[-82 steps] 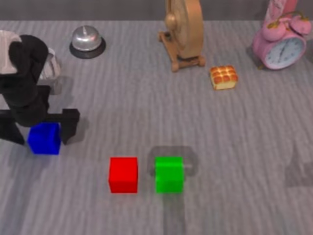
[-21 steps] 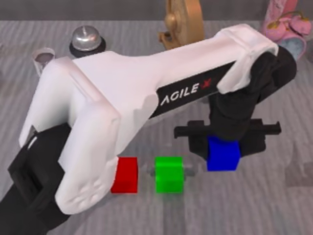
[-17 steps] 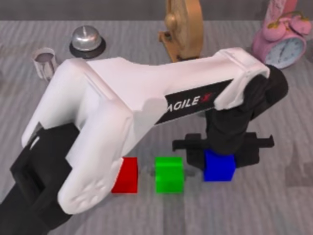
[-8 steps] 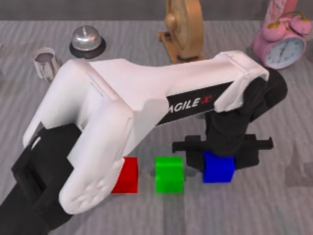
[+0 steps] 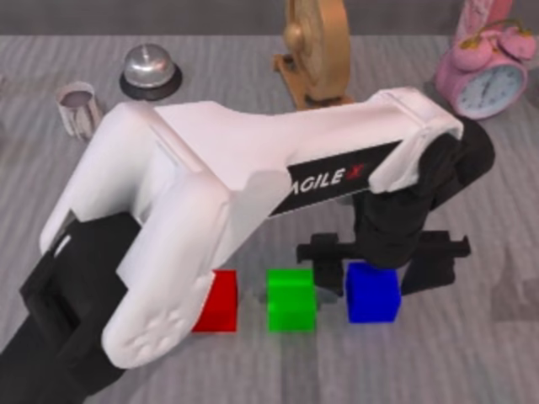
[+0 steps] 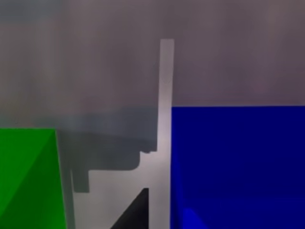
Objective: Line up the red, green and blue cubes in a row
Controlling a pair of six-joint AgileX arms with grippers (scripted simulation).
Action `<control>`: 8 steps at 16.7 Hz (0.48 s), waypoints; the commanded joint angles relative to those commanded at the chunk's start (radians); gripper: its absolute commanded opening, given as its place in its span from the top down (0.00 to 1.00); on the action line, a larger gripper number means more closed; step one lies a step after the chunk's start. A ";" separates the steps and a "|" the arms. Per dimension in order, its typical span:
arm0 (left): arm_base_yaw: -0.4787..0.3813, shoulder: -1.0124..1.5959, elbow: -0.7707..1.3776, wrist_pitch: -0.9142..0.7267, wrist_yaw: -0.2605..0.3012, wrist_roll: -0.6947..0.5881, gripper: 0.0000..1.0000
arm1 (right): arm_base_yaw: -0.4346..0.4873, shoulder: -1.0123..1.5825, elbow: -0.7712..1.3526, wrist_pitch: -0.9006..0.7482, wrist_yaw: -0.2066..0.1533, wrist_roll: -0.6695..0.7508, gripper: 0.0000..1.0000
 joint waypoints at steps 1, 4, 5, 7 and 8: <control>0.000 0.000 0.000 0.000 0.000 0.000 0.00 | 0.000 0.000 0.000 0.000 0.000 0.000 0.00; 0.000 0.000 0.000 0.000 0.000 0.000 0.00 | 0.000 0.000 0.000 0.000 0.000 0.000 0.00; 0.000 0.000 0.000 0.000 0.000 0.000 0.00 | 0.000 0.000 0.000 0.000 0.000 0.000 0.00; 0.000 0.000 0.000 0.000 0.000 0.000 0.00 | 0.000 0.000 0.000 0.000 0.000 0.000 0.00; 0.000 0.000 0.000 0.000 0.000 0.000 0.00 | 0.000 0.000 0.000 0.000 0.000 0.000 0.00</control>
